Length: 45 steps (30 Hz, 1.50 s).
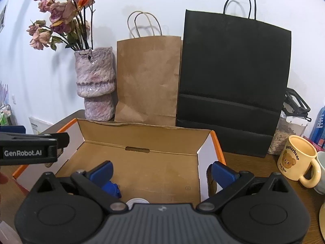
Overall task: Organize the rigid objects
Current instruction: 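Open both grippers to drop the caps into the red box, then withdraw both grippers from the box back toward the remaining items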
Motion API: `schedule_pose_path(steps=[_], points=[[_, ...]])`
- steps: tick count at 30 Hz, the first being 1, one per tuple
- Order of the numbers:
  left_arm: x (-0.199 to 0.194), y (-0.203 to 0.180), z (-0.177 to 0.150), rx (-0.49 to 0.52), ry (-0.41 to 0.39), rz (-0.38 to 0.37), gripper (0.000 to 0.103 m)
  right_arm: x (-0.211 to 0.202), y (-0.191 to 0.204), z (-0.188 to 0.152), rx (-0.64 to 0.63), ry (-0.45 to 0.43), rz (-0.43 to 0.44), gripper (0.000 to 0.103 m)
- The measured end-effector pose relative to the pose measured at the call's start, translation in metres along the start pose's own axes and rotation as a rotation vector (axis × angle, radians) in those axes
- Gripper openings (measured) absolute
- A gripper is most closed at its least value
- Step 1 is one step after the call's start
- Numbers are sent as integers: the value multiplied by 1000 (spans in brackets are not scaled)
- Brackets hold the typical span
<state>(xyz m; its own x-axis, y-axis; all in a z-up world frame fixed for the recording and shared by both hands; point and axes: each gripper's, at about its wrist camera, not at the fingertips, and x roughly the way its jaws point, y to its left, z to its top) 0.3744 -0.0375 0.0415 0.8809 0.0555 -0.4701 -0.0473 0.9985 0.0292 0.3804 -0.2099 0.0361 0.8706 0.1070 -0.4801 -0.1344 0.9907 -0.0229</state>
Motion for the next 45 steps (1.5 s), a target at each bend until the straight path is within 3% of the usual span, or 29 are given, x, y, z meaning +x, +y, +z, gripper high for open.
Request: schedule_pose_path(steps=[21, 45], points=[[-36, 9, -3, 4, -29, -21, 103, -38, 4, -6, -15, -48, -14, 103], [-92, 20, -23, 1, -43, -53, 103, -98, 19, -38, -11, -53, -22, 103]])
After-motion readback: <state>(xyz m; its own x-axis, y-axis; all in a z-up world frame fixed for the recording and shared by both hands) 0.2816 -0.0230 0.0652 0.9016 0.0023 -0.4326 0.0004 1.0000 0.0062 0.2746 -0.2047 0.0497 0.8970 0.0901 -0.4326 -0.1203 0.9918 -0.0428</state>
